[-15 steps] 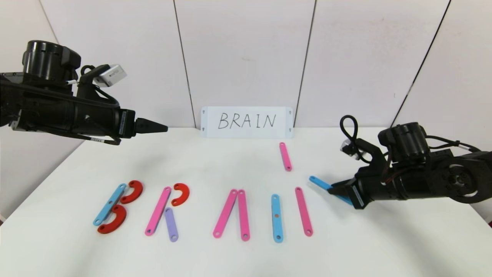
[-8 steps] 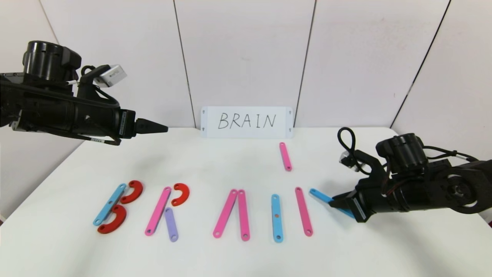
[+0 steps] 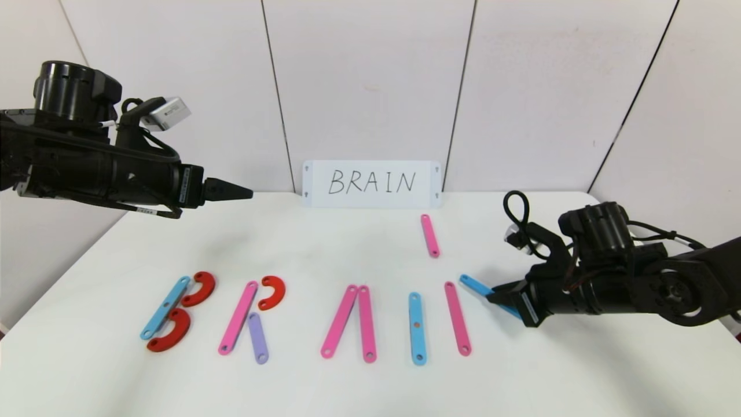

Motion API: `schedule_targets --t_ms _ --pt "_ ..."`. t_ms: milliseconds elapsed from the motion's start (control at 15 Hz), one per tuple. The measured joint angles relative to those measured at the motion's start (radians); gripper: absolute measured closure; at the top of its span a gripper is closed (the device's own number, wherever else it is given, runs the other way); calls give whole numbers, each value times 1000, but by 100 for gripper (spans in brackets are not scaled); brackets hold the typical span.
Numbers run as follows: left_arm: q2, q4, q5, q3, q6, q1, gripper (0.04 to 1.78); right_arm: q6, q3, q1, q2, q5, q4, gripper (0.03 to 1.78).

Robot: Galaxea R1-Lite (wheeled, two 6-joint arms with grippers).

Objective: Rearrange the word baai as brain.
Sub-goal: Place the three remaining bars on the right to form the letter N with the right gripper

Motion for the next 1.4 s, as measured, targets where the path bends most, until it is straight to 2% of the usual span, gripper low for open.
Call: schedule_targets --t_ms 333,467,600,867,1000,1200,1400 --pt "0 0 0 -1 0 0 8 -2 2 0 21 -2 -3 153" --pt "0 0 0 -1 0 0 8 -1 3 0 24 -2 -3 145" --pt "0 0 0 0 0 0 8 0 4 -1 26 -3 -3 127" --pt "0 0 0 1 0 0 8 1 4 -6 25 -3 -3 60" --pt "0 1 0 1 0 0 8 7 4 -13 21 -3 -3 33" --pt "-1 0 0 4 0 -1 8 90 -1 -6 8 -2 -1 10" --pt "-2 0 0 5 0 -2 8 191 -2 27 -12 -4 9 7"
